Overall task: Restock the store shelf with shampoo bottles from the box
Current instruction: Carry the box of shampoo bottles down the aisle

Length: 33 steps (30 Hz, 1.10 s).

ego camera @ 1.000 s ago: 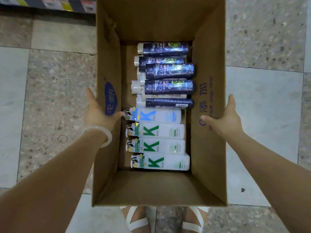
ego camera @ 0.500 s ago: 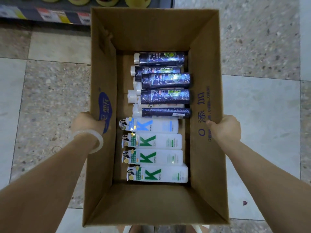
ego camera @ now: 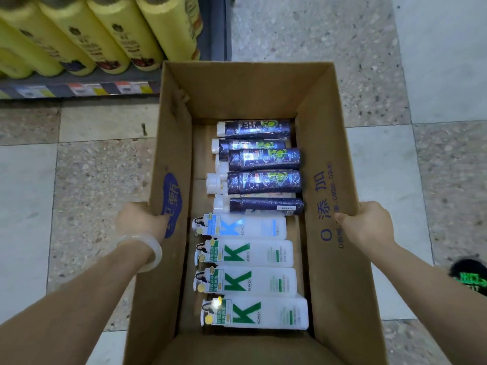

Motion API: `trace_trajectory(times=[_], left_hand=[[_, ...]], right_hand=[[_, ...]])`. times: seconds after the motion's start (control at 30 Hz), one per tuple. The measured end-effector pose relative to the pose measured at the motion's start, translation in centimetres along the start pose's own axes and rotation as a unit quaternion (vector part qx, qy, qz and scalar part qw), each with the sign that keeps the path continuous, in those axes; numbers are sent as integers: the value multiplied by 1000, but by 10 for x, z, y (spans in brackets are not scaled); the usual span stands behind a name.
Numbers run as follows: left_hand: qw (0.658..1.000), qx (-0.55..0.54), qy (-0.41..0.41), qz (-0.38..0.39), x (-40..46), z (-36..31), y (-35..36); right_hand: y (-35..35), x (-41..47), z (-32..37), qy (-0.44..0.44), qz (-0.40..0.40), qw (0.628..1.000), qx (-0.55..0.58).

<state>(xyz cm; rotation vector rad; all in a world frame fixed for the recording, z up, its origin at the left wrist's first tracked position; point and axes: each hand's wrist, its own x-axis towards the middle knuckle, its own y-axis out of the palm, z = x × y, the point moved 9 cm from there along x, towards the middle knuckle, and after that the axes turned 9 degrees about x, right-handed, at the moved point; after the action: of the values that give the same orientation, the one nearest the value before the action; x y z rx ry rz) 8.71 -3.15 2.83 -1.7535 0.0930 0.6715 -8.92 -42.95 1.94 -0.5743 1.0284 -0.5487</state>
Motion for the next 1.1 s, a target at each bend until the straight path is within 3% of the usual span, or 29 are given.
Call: trace_trajectory(times=[0.33, 0.57, 0.87, 1.1], left_hand=[[994, 37, -4, 103, -141, -162, -136], [991, 22, 127, 38, -211, -327, -277], [979, -1, 206, -5, -193, -542, -400], [970, 53, 237, -24, -148, -731, -448]], right_hand=[[-246, -64, 28, 31, -17, 999, 1], [-434, -87, 106, 12, -79, 996, 47], [-611, -24, 245, -19, -174, 984, 42], [-701, 84, 330, -16, -168, 981, 94]])
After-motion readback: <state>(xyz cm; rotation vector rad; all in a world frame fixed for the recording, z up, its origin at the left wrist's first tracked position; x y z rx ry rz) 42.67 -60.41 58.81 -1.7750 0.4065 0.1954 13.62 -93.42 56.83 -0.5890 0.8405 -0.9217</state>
